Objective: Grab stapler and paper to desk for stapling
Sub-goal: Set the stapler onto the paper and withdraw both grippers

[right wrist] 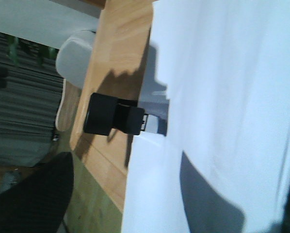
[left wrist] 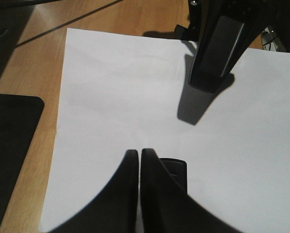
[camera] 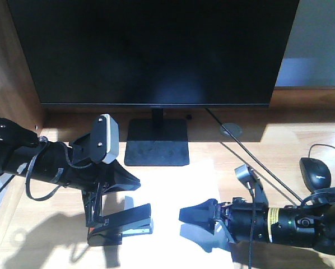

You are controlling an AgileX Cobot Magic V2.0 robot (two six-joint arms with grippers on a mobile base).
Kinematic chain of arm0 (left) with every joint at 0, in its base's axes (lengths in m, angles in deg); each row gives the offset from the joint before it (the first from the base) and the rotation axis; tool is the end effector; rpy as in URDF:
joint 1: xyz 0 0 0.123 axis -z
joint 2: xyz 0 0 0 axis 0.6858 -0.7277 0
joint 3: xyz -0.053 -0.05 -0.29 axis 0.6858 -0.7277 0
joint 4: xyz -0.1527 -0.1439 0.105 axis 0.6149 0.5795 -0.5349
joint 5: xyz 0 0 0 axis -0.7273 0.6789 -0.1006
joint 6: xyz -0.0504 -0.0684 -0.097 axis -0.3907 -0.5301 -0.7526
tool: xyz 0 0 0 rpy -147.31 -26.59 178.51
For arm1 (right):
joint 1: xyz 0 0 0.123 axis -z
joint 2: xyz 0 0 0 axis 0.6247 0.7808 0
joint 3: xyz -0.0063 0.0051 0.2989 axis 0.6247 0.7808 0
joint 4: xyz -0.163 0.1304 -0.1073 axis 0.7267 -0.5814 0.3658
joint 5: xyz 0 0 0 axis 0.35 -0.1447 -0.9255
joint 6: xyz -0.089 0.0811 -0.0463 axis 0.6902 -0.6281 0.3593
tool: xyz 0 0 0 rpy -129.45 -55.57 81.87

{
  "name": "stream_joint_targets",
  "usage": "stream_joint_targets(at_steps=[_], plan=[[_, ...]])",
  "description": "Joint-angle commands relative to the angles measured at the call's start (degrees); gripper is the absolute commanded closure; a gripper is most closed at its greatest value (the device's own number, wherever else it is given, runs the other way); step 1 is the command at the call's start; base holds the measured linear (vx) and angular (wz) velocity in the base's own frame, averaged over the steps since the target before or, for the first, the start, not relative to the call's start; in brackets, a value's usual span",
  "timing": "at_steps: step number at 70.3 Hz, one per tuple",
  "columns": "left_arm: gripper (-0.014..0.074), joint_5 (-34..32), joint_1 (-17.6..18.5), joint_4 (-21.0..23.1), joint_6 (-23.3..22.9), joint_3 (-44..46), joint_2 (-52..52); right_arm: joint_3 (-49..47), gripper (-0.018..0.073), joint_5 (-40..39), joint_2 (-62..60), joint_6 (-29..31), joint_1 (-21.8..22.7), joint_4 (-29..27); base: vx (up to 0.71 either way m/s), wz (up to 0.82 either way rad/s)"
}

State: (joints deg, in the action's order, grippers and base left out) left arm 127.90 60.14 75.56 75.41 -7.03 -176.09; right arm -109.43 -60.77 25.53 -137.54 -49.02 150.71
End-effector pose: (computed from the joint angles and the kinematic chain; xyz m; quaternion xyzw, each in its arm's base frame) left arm 0.2713 -0.1728 0.2218 0.5978 0.6708 -0.2435 0.3652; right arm 0.2435 0.1460 0.1214 -0.0170 0.8461 0.4950 0.1969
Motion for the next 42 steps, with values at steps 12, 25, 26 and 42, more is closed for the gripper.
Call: stream_joint_targets(at_steps=[12,25,26,42], plan=[[0.0603,-0.8,0.2,2.8,-2.0,1.0,3.7,-0.9,0.0018,13.4,-12.4,4.6,-0.1,-0.3,0.0,0.0],[0.0603,-9.6,0.2,0.2,-11.2,1.0,6.0,-0.9,0.0022,30.8,-21.3,8.3,-0.1,0.1,0.0,0.0],[0.0603,-10.3,0.2,-0.3,-12.0,1.0,6.3,-0.9,0.0024,32.1,-22.0,8.5,-0.1,0.1,0.0,0.0],[0.0603,-22.6,0.2,-12.9,-29.9,1.0,11.0,-0.9,0.0153,49.8,-33.2,11.0,-0.1,0.1,0.0,0.0]])
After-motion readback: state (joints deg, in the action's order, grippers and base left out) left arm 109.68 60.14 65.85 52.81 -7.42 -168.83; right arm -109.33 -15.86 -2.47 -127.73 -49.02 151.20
